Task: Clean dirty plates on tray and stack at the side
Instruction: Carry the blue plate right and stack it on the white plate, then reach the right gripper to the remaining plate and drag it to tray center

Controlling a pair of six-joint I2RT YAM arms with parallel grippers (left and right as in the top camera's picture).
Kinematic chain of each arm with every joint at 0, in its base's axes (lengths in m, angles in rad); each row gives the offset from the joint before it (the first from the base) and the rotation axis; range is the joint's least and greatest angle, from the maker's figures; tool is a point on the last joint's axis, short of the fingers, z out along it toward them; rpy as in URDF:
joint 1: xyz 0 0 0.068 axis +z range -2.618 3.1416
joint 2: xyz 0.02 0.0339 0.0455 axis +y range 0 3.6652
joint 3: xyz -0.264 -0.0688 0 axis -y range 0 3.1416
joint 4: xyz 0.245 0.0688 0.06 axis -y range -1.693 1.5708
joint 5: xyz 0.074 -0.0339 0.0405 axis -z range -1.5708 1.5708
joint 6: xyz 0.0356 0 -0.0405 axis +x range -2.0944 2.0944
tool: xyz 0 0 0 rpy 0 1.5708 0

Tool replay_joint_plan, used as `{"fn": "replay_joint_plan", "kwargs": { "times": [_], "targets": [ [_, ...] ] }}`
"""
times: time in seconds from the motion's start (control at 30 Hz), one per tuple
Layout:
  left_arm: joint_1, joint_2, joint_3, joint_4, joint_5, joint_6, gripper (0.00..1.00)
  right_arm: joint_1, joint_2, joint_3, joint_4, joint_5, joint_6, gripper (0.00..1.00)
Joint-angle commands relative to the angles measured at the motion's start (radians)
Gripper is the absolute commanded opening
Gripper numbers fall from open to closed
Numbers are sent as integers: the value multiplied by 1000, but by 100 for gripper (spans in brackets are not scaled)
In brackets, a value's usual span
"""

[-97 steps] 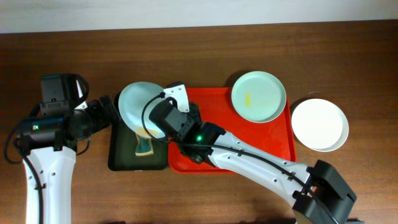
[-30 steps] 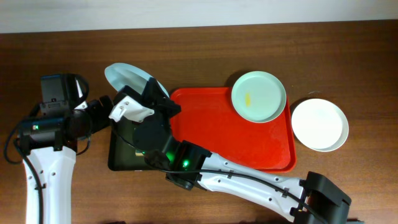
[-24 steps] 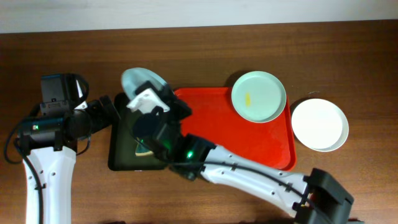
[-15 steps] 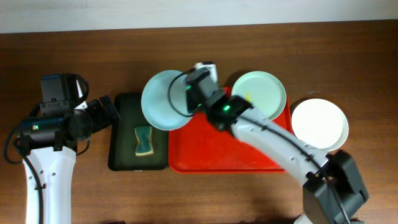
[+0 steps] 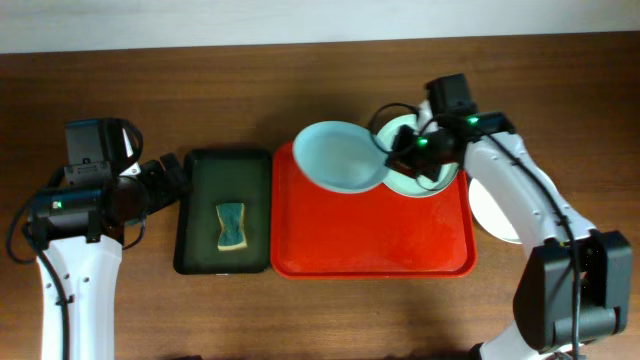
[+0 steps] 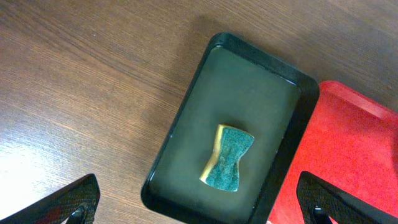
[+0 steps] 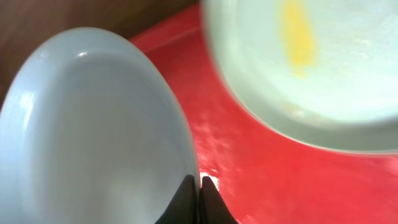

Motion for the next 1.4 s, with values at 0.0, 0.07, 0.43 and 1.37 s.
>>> {"fn": "replay_joint_plan", "kwargs": {
  "times": [0.0,0.07,0.43,1.37],
  "targets": [
    [4,-1,13,-1,-7,-10,99,-112,-21,8,-60,-21,-38,4],
    [4,-1,13,-1,-7,-10,99,-180,-21,8,-100,-21,-76,4],
    [4,-1,13,-1,-7,-10,99,-620,-21,8,-304,-29,-288,4],
    [4,-1,13,-1,-7,-10,99,-962,-21,-182,-203,85,-312,13]
  ]
}}
